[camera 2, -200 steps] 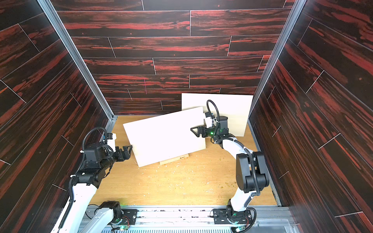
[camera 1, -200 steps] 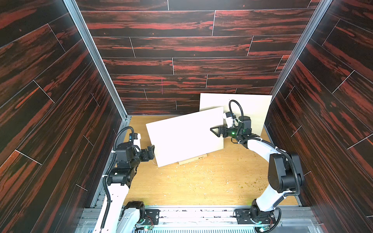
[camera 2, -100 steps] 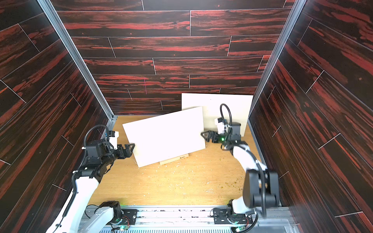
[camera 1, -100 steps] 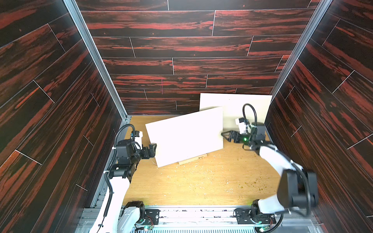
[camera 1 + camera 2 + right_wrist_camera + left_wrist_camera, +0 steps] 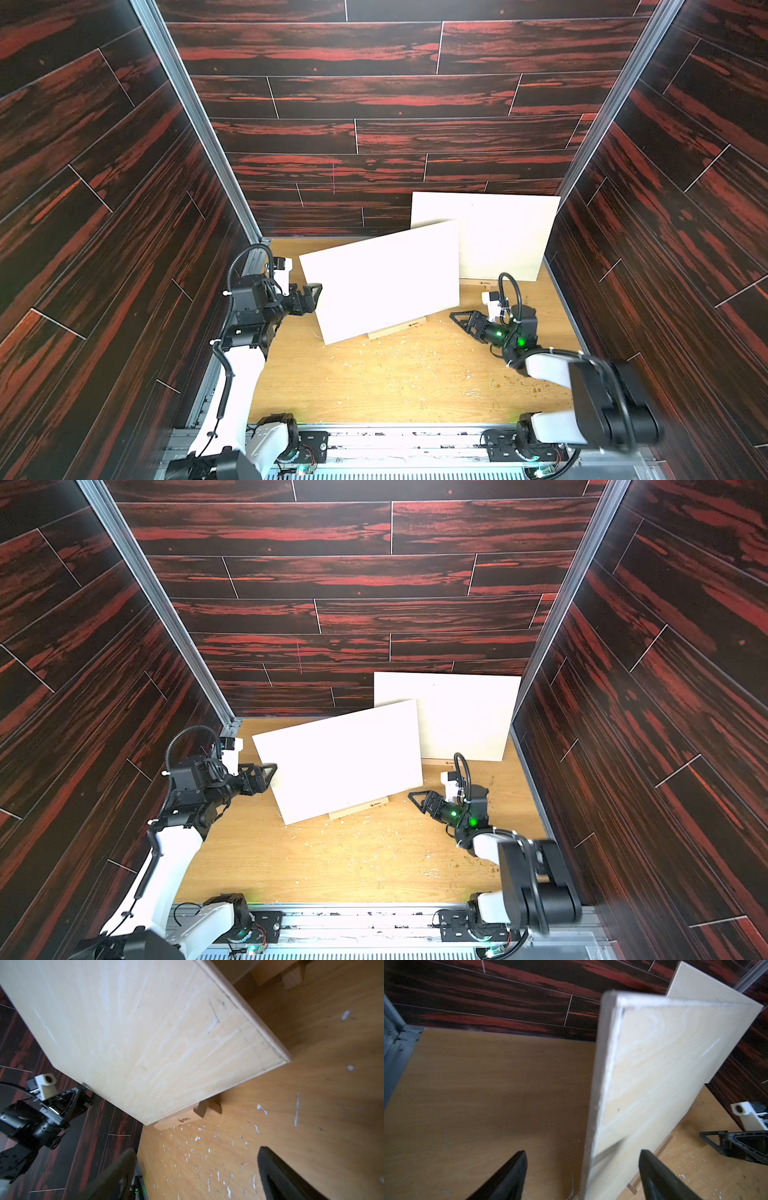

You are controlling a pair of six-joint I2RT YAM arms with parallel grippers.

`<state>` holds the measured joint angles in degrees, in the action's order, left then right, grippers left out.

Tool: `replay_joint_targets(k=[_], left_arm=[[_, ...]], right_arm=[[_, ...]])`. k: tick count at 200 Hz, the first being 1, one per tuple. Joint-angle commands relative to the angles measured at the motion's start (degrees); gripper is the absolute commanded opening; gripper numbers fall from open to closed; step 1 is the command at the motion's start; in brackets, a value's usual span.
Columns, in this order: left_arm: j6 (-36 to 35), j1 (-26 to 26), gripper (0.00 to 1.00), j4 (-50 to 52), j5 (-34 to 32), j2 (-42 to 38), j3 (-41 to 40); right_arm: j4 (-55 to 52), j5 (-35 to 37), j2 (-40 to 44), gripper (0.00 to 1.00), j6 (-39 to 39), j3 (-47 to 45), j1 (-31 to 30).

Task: Disassemble the easel
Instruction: Adjust the drawing board on the easel, then pick up the drawing board from the easel.

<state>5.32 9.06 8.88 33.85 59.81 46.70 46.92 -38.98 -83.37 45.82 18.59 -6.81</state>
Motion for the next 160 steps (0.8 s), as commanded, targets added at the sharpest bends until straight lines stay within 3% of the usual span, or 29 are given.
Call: replay_joint_targets(k=[1, 27, 55, 112, 160], left_arm=[[0.9, 0.3, 0.85, -3.7, 6.8, 1.9, 2.0], [1.2, 0.2, 0.81, -4.0, 8.4, 3.5, 2.6], [0.7, 0.2, 0.78, -4.0, 8.5, 3.8, 2.3], [0.3, 0.3, 0.75, -3.6, 7.5, 3.1, 1.6], [0.3, 0.2, 0.73, -3.6, 7.4, 3.2, 1.6]], right_arm=[[23.5, 1.8, -6.3, 0.93, 8.6, -2.7, -0.7], [37.1, 4.4, -13.8, 0.93, 12.1, -5.3, -1.4], [44.1, 8.3, -19.2, 0.90, 13.3, -6.7, -2.8], [44.3, 17.7, -23.0, 0.88, 12.7, -5.8, -7.1], [46.4, 20.5, -28.9, 0.86, 14.5, -1.6, -8.7]])
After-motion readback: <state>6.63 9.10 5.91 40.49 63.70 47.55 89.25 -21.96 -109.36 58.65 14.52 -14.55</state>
